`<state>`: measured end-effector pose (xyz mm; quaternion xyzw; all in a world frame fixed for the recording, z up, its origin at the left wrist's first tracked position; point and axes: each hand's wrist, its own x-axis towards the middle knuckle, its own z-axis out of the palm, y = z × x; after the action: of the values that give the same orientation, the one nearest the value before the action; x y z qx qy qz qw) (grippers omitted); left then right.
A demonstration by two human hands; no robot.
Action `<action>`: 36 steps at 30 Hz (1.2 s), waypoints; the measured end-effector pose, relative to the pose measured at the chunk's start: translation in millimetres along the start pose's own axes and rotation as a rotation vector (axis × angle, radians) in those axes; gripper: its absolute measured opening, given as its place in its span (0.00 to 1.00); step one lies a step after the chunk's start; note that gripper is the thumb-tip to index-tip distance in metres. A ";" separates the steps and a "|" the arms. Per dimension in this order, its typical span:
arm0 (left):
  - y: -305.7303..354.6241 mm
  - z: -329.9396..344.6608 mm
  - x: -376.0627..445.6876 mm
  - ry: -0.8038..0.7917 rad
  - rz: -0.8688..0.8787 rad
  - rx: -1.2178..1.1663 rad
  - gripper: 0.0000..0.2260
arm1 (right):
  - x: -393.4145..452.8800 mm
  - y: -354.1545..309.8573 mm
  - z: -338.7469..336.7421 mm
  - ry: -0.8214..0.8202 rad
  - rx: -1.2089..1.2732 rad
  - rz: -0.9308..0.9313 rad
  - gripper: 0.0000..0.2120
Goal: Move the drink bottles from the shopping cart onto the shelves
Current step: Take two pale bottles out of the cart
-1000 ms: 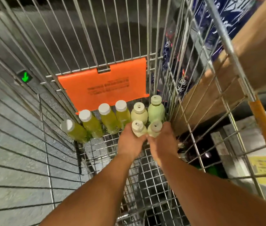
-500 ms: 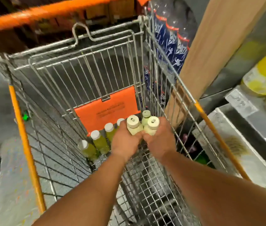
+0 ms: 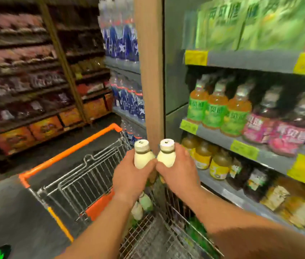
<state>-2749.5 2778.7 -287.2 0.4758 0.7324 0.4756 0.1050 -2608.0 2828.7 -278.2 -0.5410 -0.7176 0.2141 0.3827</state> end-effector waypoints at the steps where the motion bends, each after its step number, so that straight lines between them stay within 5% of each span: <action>1: 24.5 -6.2 -1.3 0.006 0.037 -0.023 0.17 | 0.7 -9.7 -26.4 0.033 -0.006 -0.008 0.30; 19: 398.0 -31.4 -194.3 -0.177 0.518 -0.282 0.22 | -163.6 -60.2 -459.9 0.551 -0.231 0.039 0.35; 31: 518.8 11.6 -331.2 -0.490 0.754 -0.374 0.40 | -311.4 -37.3 -607.0 0.873 -0.443 0.255 0.33; 36: 546.5 17.3 -374.0 -0.623 0.807 -0.426 0.32 | -360.7 -32.9 -639.1 0.971 -0.449 0.323 0.28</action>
<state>-2216.2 2542.8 27.2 0.8051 0.3139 0.4525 0.2201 -2085.2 2410.6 24.2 -0.7488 -0.3949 -0.1619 0.5071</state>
